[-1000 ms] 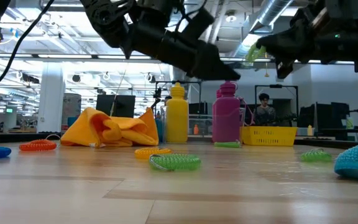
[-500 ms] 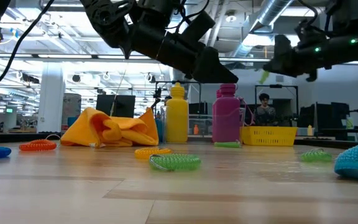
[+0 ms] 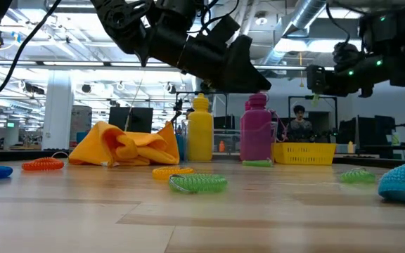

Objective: Pick & Place Sports Items
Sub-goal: Put the green spring keychain into the yellow bin

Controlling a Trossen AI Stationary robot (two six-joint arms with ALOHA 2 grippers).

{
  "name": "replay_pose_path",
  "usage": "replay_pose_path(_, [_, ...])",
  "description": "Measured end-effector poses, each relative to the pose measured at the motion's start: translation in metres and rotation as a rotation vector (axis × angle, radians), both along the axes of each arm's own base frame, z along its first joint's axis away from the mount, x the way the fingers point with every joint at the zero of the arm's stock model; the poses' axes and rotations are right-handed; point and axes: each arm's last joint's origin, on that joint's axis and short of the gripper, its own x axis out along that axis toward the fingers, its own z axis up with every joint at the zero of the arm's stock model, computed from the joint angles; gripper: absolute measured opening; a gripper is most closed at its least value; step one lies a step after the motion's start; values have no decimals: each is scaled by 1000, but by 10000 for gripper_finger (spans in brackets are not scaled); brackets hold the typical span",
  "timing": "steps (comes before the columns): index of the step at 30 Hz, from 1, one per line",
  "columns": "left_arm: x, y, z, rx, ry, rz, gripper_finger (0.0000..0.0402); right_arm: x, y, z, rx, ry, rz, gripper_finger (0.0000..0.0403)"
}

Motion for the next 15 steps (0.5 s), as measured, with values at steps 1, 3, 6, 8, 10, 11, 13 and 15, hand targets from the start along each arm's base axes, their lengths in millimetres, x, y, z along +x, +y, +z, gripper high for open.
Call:
replay_pose_path(1, [0,0,-1,-39,-5,10,215,-2,-5,0,16,-9,9,12])
replay_pose_path(3, [-1,-1,-3,-106,-1,20,214,-3,-14,4,61,-6,22,12])
replay_pose_path(6, [-2,-1,-7,-169,28,18,215,-1,-26,16,166,26,55,12])
replay_pose_path(8, [-3,-1,-9,-184,54,22,216,3,-31,24,240,44,90,12])
replay_pose_path(10, [-4,-1,-12,-185,77,24,216,8,-35,32,294,81,108,12])
replay_pose_path(11, [-4,-1,-13,-190,88,27,215,11,-37,34,317,103,109,12])
replay_pose_path(13, [-5,-1,-15,-216,102,39,213,16,-40,36,352,140,112,12])
replay_pose_path(15, [-6,-1,-16,-243,105,51,212,21,-43,34,378,168,110,12])
